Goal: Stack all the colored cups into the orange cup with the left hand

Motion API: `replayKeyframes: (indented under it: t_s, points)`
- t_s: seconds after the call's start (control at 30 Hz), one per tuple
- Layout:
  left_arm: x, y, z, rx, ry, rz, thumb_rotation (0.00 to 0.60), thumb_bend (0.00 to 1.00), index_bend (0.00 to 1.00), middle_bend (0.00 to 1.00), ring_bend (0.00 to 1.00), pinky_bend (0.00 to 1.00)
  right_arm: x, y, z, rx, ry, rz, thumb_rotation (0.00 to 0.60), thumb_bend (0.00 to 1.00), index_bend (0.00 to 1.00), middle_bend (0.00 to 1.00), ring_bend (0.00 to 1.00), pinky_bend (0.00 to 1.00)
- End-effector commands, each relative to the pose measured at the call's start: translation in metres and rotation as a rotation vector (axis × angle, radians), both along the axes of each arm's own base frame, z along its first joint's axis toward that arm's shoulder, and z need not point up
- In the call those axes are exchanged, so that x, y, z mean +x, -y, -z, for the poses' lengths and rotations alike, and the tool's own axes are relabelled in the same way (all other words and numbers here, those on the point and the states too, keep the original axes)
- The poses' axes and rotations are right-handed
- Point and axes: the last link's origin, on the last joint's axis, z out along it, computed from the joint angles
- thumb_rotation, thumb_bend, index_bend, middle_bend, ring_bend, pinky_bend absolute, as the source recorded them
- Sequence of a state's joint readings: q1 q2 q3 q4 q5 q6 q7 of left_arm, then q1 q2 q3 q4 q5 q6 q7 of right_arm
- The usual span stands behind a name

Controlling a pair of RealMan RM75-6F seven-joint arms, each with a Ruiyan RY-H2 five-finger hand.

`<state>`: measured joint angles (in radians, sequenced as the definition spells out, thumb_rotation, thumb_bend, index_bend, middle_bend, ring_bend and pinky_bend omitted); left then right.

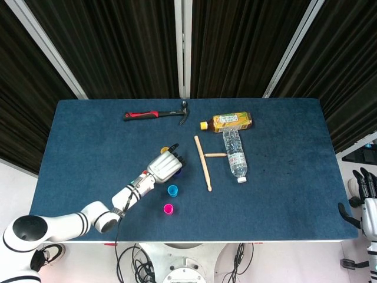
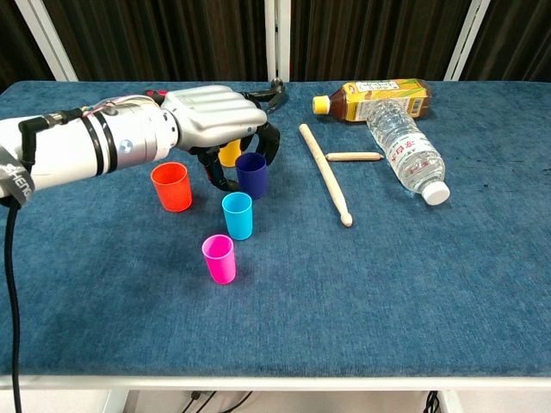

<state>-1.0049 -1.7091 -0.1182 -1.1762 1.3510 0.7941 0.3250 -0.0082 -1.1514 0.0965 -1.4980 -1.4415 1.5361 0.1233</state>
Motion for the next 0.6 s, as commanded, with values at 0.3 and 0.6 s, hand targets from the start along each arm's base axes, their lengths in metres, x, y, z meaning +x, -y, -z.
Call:
replayKeyframes:
  t_s: [0.3,0.6]
  points:
    - [0.004,0.003,-0.001,0.003,0.027,0.022,0.6,0.26,0.47,0.43,0.45,0.15,-0.001,0.0,0.0,0.003,0.001,0.004,0.6,0.27,0.0,0.0,0.0,0.0]
    - [0.02,0.019,-0.043,0.097,0.069,0.115,0.6,0.26,0.48,0.48,0.47,0.15,0.0,0.0,-0.002,0.002,-0.001,-0.001,0.6,0.27,0.0,0.0,0.0,0.0]
